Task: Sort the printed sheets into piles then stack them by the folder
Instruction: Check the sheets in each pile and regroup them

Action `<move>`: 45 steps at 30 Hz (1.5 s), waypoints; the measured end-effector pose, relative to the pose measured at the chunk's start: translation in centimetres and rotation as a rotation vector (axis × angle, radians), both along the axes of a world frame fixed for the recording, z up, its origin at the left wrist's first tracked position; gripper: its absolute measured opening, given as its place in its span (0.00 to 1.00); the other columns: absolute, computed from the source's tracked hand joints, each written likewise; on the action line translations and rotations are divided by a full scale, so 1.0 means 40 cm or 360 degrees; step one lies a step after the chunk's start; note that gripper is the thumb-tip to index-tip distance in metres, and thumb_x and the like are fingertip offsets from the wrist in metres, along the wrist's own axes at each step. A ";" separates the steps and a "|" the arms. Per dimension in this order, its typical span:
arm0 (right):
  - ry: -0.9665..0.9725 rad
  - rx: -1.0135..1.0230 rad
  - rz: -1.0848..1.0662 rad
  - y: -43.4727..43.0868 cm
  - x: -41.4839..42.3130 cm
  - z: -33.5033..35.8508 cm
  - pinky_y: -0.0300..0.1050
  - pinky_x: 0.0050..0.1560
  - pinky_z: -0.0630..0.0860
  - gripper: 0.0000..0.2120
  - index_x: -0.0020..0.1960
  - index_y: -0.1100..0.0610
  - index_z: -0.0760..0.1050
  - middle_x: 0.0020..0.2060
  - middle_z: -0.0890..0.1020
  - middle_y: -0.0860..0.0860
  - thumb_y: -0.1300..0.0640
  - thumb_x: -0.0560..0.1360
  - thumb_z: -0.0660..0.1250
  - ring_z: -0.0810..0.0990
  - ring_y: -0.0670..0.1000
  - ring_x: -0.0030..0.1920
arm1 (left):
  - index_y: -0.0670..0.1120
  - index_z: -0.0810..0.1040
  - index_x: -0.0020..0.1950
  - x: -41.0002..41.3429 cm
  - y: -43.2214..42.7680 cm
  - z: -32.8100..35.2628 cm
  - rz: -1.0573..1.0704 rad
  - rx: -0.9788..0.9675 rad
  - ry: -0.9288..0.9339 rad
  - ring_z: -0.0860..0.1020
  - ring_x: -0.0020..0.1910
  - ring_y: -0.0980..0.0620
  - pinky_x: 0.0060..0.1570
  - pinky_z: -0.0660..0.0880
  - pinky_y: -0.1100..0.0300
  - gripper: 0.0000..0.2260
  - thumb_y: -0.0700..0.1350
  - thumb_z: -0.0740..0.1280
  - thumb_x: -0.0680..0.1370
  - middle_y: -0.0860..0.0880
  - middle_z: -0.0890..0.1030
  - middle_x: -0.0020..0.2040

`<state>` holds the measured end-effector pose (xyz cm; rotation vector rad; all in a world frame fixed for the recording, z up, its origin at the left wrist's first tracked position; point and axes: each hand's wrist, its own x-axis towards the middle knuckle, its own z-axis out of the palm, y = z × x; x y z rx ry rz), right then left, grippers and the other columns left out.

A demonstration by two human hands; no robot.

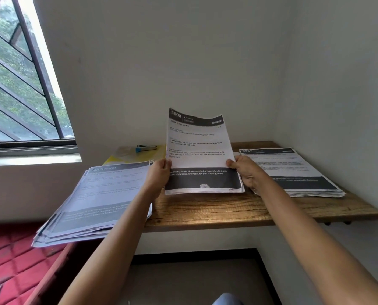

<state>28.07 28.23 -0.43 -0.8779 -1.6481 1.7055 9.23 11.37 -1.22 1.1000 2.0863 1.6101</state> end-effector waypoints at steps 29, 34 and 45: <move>0.0100 -0.0024 0.1005 -0.002 0.084 0.001 0.46 0.53 0.79 0.23 0.64 0.59 0.68 0.56 0.80 0.60 0.78 0.75 0.54 0.80 0.55 0.56 | 0.39 0.76 0.55 -0.036 0.023 -0.021 0.0352 0.0149 0.0153 0.74 0.49 0.48 0.47 0.69 0.58 0.12 0.43 0.55 0.84 0.42 0.79 0.55; 0.0181 -0.0028 0.1070 0.001 0.089 0.003 0.51 0.57 0.78 0.26 0.66 0.62 0.68 0.62 0.76 0.63 0.76 0.70 0.60 0.76 0.61 0.63 | 0.39 0.76 0.55 -0.038 0.023 -0.024 0.0354 0.0172 0.0165 0.73 0.48 0.49 0.46 0.68 0.59 0.12 0.43 0.55 0.84 0.43 0.79 0.54; 0.0092 0.0225 0.0503 -0.030 0.046 0.029 0.44 0.53 0.80 0.14 0.64 0.56 0.72 0.56 0.81 0.52 0.54 0.80 0.60 0.81 0.51 0.56 | 0.43 0.72 0.49 -0.011 0.027 0.018 0.0349 0.0403 0.0188 0.72 0.43 0.52 0.34 0.65 0.65 0.09 0.44 0.55 0.84 0.46 0.77 0.48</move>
